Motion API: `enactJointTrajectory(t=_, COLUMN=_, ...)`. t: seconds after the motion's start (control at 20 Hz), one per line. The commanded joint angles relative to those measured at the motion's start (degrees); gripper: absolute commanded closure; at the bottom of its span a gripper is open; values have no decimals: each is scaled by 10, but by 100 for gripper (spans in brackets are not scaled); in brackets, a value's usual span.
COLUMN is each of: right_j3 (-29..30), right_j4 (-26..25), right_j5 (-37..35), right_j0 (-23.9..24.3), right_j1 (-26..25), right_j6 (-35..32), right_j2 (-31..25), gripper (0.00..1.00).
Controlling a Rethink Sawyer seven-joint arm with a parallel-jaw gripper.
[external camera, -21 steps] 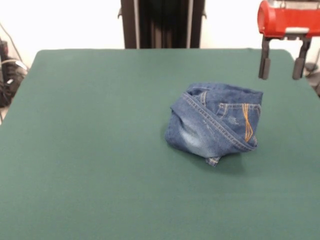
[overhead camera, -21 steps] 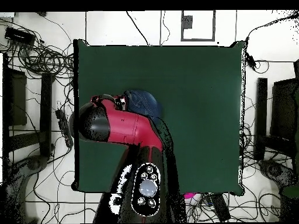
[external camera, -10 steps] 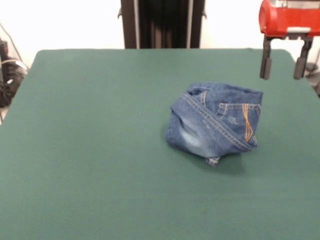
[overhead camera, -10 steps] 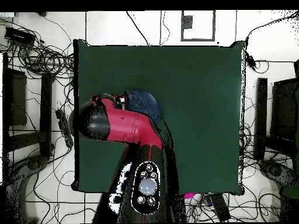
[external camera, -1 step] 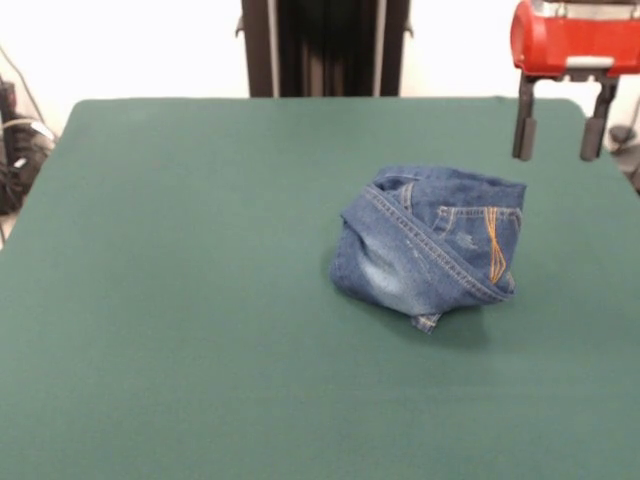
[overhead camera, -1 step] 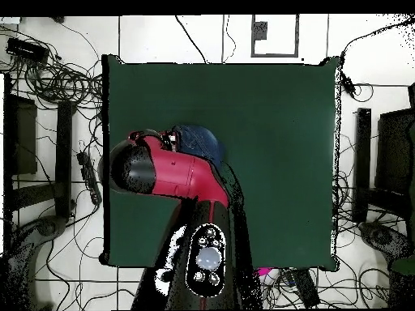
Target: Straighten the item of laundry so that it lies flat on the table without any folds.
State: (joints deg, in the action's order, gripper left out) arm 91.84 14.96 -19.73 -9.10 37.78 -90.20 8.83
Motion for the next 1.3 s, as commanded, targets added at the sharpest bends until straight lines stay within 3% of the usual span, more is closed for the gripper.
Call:
enactJointTrajectory(t=0.05, right_j3=27, right_j4=-14, right_j5=-31, right_j0=8, right_j1=-36, right_j6=-84, right_j2=-41, gripper=0)
enactJointTrajectory(t=0.3, right_j3=13, right_j4=-18, right_j5=-40, right_j0=17, right_j1=-39, right_j6=-78, right_j2=-38, gripper=0)
enactJointTrajectory(t=0.9, right_j3=-99, right_j4=-24, right_j5=-112, right_j0=7, right_j1=-91, right_j6=-83, right_j2=2, gripper=0)
enactJointTrajectory(t=1.2, right_j3=-82, right_j4=-24, right_j5=-4, right_j0=19, right_j1=-131, right_j6=-93, right_j2=-15, gripper=0)
enactJointTrajectory(t=1.3, right_j3=-73, right_j4=-25, right_j5=2, right_j0=23, right_j1=-133, right_j6=-95, right_j2=-14, gripper=0)
